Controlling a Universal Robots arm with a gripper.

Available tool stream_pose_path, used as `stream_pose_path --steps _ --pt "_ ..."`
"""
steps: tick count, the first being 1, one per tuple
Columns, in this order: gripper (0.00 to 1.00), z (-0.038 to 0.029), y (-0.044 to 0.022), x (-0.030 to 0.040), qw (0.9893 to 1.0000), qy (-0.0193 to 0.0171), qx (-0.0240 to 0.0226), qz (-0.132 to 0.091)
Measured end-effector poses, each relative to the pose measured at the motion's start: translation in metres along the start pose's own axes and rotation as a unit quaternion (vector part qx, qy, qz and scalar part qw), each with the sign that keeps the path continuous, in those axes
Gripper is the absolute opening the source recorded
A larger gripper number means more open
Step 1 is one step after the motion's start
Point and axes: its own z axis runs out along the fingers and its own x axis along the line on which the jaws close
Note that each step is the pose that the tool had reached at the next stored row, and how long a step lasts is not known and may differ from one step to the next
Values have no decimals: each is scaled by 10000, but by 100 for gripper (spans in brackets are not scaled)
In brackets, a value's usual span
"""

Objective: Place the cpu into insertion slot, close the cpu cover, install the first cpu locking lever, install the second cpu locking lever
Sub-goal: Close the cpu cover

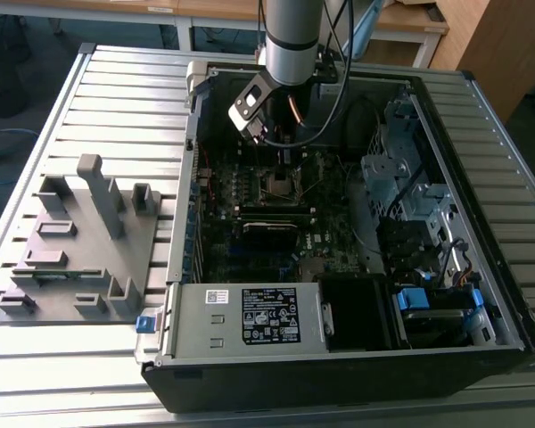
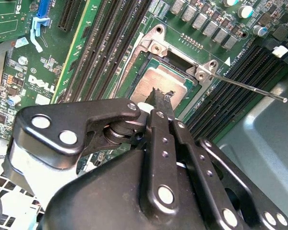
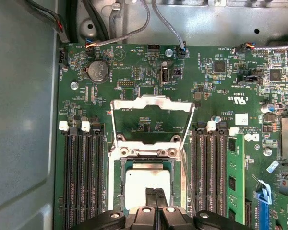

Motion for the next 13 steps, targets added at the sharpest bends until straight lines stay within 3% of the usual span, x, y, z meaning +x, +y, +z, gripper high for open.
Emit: stream_pose_path --steps 13 --pt "10 -45 1 -1 10000 0 0 0"
